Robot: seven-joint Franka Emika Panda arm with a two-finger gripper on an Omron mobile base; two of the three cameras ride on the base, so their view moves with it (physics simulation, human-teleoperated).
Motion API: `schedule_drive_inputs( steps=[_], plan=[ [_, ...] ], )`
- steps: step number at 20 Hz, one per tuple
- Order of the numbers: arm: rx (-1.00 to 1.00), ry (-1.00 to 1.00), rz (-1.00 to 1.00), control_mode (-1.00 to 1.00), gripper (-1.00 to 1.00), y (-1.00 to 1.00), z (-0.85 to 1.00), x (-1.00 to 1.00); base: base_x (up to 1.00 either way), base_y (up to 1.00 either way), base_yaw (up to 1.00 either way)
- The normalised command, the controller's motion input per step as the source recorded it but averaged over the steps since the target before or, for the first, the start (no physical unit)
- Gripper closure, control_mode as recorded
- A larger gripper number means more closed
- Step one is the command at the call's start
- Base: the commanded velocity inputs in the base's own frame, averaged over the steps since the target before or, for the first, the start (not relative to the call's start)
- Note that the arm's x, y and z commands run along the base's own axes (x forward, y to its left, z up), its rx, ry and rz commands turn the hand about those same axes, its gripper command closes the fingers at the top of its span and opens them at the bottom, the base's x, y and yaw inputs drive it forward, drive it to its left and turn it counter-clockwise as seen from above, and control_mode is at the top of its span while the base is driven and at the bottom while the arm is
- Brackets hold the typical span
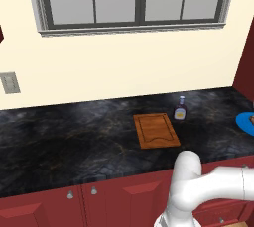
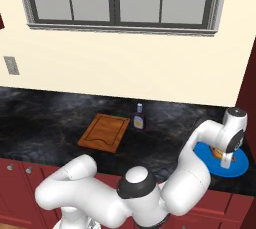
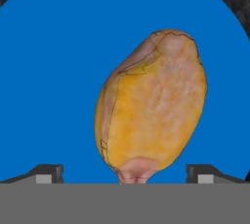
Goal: Pick the chicken drumstick from the plate and place it on the cutting board. Then pick the condiment bottle from the cabinet and place it next to the cutting board.
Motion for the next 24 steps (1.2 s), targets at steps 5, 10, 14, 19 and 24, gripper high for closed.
schedule_drive_inputs(
  steps=[5,10,14,19,24],
  plan=[
    [0.0,0.0,0.01,-1.0,-1.0,-0.11,-0.02,0.01,0.0,0.0,0.0],
    [0.0,0.0,0.01,-1.0,-1.0,-0.08,-0.08,0.08,0.0,0.0,0.0],
    [0.0,0.0,0.01,-1.0,-1.0,-0.06,-0.07,0.14,0.0,0.0,0.0],
    [0.0,0.0,0.01,-1.0,-1.0,-0.05,-0.03,0.12,0.0,0.0,0.0],
    [0.0,0.0,0.01,-1.0,-1.0,0.0,0.0,0.03,0.0,0.0,0.0]
  ],
)
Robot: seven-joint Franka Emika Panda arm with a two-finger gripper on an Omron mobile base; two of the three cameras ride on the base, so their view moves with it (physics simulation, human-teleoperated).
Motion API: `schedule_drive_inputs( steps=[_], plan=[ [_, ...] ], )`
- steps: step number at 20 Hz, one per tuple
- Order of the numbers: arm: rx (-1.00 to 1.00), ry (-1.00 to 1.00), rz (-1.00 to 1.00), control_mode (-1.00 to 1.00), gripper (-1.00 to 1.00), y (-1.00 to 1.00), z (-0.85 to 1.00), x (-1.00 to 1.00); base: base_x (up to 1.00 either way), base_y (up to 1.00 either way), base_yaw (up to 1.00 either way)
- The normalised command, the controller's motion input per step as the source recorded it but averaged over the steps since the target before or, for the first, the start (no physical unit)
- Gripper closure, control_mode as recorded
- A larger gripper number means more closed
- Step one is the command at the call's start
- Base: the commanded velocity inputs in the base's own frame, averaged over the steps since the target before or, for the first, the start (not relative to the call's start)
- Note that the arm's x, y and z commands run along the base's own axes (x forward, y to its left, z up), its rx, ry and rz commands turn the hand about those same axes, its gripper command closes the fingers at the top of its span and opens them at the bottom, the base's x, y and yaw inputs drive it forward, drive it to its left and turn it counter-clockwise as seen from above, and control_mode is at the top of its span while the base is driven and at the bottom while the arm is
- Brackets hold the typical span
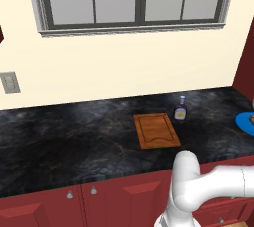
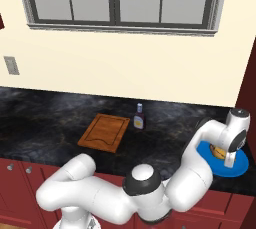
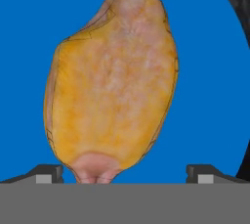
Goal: Pick the chicken drumstick from the plate and place it on the cutting board. Then pick the condiment bottle from the cabinet and place it next to the cutting board.
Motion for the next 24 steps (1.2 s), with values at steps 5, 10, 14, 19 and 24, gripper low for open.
schedule_drive_inputs(
  steps=[5,10,14,19,24],
  plan=[
    [0.0,0.03,0.01,-1.0,-1.0,0.0,0.0,0.0,0.0,0.0,0.0],
    [0.0,0.04,0.0,-1.0,-1.0,0.0,0.0,0.0,0.0,0.0,0.0],
    [0.0,0.02,0.0,-1.0,-1.0,0.0,-0.01,0.0,0.0,0.0,0.0],
    [0.0,0.0,0.0,-1.0,-1.0,0.0,0.0,0.0,0.0,0.0,0.0],
    [0.01,0.0,0.0,-1.0,-1.0,0.0,0.0,-0.06,0.0,0.0,0.0]
  ],
)
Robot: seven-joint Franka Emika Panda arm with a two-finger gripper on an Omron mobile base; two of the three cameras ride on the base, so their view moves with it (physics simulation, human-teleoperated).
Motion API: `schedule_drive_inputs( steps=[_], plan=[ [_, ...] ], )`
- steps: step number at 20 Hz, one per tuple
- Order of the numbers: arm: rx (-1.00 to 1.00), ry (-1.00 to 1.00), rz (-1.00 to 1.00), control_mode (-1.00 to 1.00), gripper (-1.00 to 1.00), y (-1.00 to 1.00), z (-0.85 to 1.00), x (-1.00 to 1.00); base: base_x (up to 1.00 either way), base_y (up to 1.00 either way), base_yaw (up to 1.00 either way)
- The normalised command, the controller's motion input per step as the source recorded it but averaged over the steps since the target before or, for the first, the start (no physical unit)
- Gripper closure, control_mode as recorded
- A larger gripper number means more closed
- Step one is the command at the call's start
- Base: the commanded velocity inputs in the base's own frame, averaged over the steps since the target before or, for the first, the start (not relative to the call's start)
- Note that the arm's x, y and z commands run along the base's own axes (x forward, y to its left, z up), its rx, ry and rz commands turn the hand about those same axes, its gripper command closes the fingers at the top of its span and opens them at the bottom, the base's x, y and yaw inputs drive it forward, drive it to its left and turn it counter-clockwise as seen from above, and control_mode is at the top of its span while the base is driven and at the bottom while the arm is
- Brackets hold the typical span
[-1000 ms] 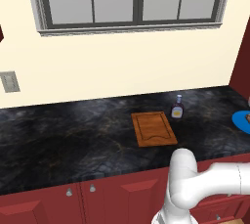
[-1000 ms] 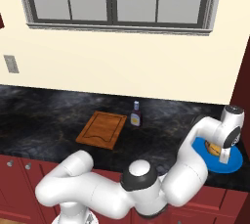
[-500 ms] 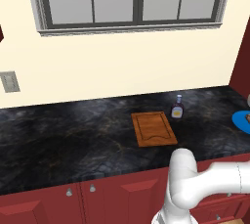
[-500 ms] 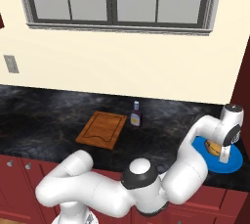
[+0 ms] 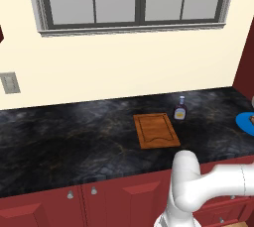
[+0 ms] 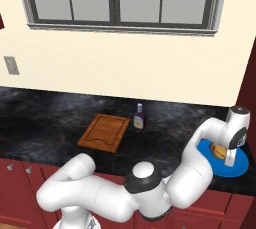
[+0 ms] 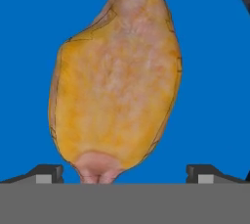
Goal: Pick the chicken drumstick from the plate and place it on the cutting board. Then pick the condiment bottle from the cabinet and place it next to the cutting board.
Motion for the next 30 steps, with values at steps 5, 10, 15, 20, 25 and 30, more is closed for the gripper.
schedule_drive_inputs(
  steps=[5,10,15,20,25,30],
  plan=[
    [0.01,0.0,0.0,-1.0,-1.0,0.03,0.0,-0.14,0.0,0.0,0.0],
    [0.0,0.0,0.0,-1.0,-1.0,0.12,-0.07,-0.05,0.0,0.0,0.0],
    [0.0,0.0,0.0,-1.0,-1.0,0.12,-0.17,0.0,0.0,0.0,0.0],
    [0.0,0.0,0.0,-1.0,-1.0,0.03,-0.17,0.0,0.0,0.0,0.0],
    [0.0,0.0,0.0,-1.0,-1.0,0.0,-0.12,0.0,0.0,0.0,0.0],
    [0.0,0.0,0.0,-1.0,1.0,0.0,-0.03,0.02,0.0,0.0,0.0]
  ],
)
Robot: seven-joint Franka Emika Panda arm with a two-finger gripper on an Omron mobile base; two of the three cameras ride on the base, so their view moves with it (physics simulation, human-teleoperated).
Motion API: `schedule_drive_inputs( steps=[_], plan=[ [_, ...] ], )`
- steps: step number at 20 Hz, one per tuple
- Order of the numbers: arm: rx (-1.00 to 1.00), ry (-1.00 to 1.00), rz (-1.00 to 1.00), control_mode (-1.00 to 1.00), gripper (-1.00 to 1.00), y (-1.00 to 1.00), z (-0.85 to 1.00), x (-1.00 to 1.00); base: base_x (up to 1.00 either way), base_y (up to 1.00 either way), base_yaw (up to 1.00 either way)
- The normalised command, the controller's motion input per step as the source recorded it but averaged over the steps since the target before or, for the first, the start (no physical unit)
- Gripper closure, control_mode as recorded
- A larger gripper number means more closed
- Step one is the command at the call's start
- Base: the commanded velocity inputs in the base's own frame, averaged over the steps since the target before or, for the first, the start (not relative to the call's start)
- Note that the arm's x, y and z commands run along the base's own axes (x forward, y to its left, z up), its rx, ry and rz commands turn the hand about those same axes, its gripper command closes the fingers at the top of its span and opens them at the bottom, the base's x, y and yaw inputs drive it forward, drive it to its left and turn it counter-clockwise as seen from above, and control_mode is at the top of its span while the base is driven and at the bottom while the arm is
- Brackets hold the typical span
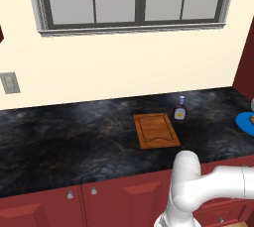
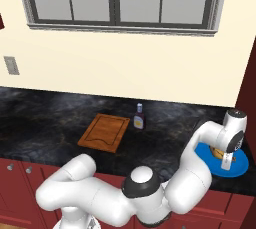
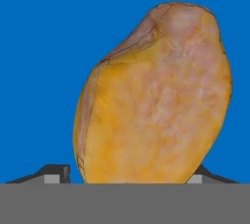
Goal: Pick the chicken drumstick from the plate and place it on the cutting board. Then pick the condiment bottle from the cabinet and place it next to the cutting board.
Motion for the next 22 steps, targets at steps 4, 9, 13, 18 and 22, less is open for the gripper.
schedule_drive_inputs(
  steps=[4,9,13,18,22],
  plan=[
    [0.0,0.0,0.0,-1.0,1.0,0.0,0.0,0.0,0.0,0.0,0.0],
    [0.0,0.0,0.0,-1.0,1.0,0.0,0.0,0.0,0.0,0.0,0.0],
    [0.0,0.0,0.0,-1.0,1.0,0.0,0.0,0.0,0.0,0.0,0.0],
    [0.0,0.0,0.01,-1.0,1.0,0.0,0.13,0.0,0.0,0.0,0.0],
    [0.0,0.0,0.0,-1.0,1.0,0.0,0.36,0.0,0.0,0.0,0.0]
  ],
)
